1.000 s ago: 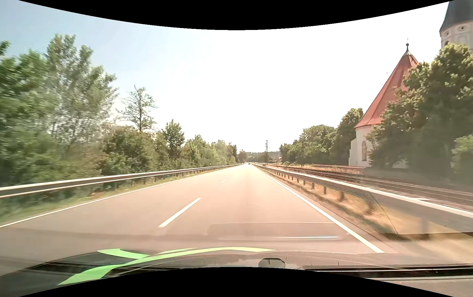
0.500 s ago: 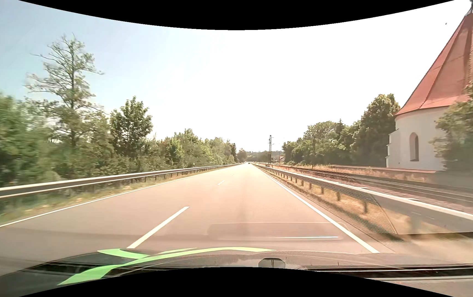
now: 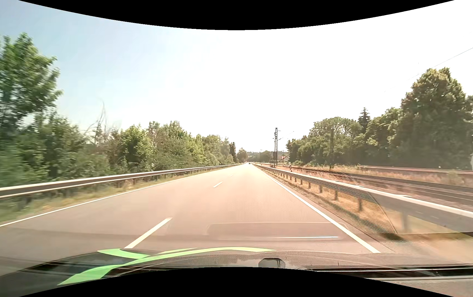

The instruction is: Follow the waypoints while adhering to traffic rules and regulations

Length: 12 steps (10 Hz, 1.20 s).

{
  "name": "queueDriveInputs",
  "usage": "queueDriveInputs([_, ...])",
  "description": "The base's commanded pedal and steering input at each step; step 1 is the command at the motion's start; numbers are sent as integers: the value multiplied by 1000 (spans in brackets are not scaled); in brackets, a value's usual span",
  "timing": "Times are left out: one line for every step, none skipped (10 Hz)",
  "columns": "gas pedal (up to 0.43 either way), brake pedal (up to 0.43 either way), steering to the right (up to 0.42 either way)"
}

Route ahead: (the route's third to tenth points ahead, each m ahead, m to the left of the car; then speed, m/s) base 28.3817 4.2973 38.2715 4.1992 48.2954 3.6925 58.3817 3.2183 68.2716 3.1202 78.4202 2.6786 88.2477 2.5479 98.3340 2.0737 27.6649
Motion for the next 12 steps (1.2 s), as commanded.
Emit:
queueDriveInputs([248, 0, -2])
queueDriveInputs([228, 0, -2])
queueDriveInputs([228, 0, -2])
queueDriveInputs([228, 0, -2])
queueDriveInputs([228, 0, -2])
queueDriveInputs([240, 0, -2])
queueDriveInputs([248, 0, -3])
queueDriveInputs([268, 0, -2])
queueDriveInputs([268, 0, -1])
queueDriveInputs([268, 0, -1])
queueDriveInputs([280, 0, -2])
queueDriveInputs([280, 0, -1])
